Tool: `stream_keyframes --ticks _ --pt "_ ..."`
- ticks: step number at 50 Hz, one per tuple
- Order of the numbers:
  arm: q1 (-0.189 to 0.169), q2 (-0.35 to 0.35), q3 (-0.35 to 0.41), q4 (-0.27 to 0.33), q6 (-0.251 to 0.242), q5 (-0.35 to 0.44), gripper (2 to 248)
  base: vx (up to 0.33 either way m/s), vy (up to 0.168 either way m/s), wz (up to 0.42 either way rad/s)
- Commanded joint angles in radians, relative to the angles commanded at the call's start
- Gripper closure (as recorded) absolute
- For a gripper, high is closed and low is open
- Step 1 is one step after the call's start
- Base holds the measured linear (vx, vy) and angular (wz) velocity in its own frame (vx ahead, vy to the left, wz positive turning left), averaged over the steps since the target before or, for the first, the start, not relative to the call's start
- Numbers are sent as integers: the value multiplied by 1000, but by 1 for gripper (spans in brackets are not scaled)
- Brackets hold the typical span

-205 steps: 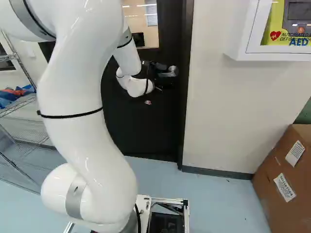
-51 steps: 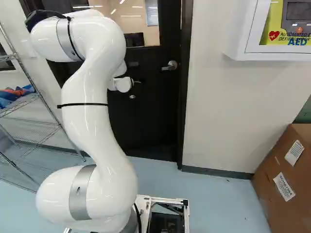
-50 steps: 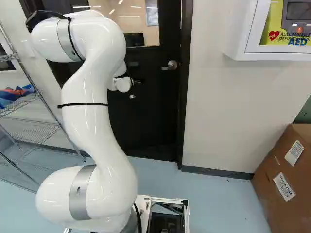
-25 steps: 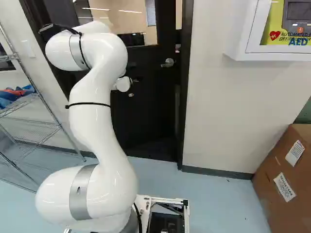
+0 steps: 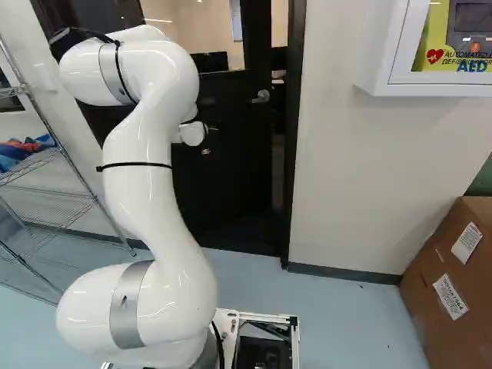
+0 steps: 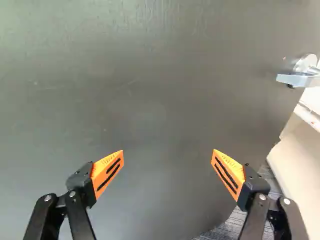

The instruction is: Open the door and move inside

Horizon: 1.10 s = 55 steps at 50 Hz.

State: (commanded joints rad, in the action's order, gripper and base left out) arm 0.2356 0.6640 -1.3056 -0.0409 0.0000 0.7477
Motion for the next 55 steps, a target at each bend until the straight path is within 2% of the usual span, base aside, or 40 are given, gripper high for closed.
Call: stream_keyframes --ticks 55 --pt "-35 -276 358 2 0 0 3 0 0 0"
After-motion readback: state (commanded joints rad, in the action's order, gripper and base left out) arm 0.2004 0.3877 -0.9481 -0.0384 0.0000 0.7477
